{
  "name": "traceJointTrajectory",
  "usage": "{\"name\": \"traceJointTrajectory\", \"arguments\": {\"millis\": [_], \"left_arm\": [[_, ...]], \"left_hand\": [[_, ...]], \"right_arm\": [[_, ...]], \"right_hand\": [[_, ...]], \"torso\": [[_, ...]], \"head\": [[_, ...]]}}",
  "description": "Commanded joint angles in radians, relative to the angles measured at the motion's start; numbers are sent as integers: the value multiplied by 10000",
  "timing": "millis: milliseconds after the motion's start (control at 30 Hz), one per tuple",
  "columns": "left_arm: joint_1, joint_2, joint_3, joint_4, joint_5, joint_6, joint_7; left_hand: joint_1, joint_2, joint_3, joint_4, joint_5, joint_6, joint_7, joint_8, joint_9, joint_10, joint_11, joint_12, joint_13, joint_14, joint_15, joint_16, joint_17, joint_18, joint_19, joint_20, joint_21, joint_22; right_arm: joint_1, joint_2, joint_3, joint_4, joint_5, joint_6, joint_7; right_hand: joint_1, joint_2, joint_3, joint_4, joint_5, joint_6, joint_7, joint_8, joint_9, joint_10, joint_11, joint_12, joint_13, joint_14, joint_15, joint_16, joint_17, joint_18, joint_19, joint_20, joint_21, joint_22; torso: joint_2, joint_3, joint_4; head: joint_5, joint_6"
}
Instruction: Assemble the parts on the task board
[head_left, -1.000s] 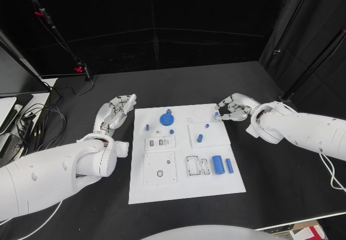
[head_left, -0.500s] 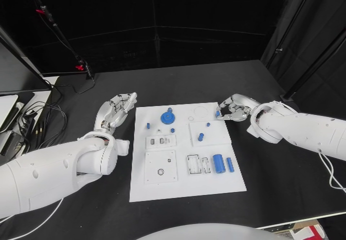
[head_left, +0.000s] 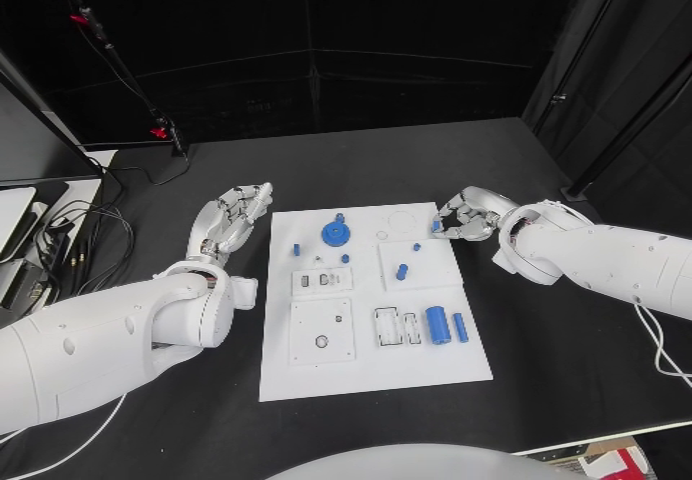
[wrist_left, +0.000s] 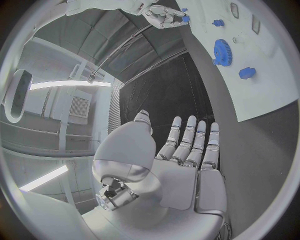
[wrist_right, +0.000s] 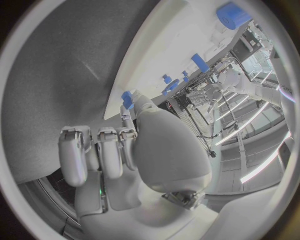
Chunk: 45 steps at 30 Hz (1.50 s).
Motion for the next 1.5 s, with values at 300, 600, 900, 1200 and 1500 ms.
{"name": "traceJointTrajectory", "arguments": {"millis": [300, 600, 900, 1200, 1500], "left_arm": [[15, -10, 9, 22, -70, 27, 2374], [15, -1, 9, 14, -70, 24, 2369], [14, 2, 9, 5, -70, 57, 2359], [14, 5, 9, 6, -70, 66, 2354], [15, 62, 9, -12, -69, 29, 2345]], "left_hand": [[55, 34, -61, 22, 32, 50, 1351, -58, 3, 74, -18, -48, 1, 67, 21, -33, 3, -130, 81, 16, 40, 6], [63, 37, -64, 22, 41, 54, 1351, -59, 4, 76, -18, -49, 1, 69, 21, -34, 3, -133, 77, 15, 37, 4], [69, 41, -67, 23, 50, 56, 1351, -60, 4, 77, -18, -51, 1, 71, 22, -36, 3, -136, 82, 15, 43, 5], [76, 48, -69, 24, 62, 60, 1351, -61, 4, 81, -19, -51, 2, 73, 22, -37, 3, -139, 70, 16, 32, 1], [81, 55, -69, 25, 72, 67, 1350, -59, 6, 86, -20, -50, 2, 75, 22, -38, 3, -141, 77, 16, 40, 3]], "right_arm": [[12, 68, 6, 27, -143, -26, -178], [11, 91, 6, 51, -152, -297, -175], [11, 79, 6, 182, 205, -996, 272], [23, -43, 18, 804, 1190, -1896, 955], [339, 19, 33, 2040, 1023, -1467, 164]], "right_hand": [[185, 218, 121, -74, -3, 724, -135, 201, 65, 1041, -162, 25, 2632, 1057, -115, 25, 2627, -74, 1056, -44, 34, 2635], [227, 311, 165, -98, 126, 843, -160, 176, 50, 1041, -190, 25, 2632, 1057, -144, 25, 2627, -74, 1056, -72, 34, 2635], [360, 530, 304, -188, 461, 1007, -170, 109, 16, 1041, -209, 25, 2632, 1057, -172, 25, 2627, -74, 1056, -108, 34, 2635], [432, 630, 369, -246, 640, 1110, -140, 78, 2, 1041, -185, 25, 2632, 1057, -162, 25, 2627, -74, 1056, -109, 34, 2635], [426, 590, 340, -267, 655, 1141, -145, 64, -3, 1041, -184, 25, 2632, 1057, -158, 25, 2627, -74, 1056, -106, 34, 2635]], "torso": [[-1, 6, 15], [-7, 6, 17], [-8, 13, 14], [-31, -28, 10], [-31, -39, 33]], "head": [[42, 9], [41, 27], [82, 56], [196, 65], [461, -21]]}}
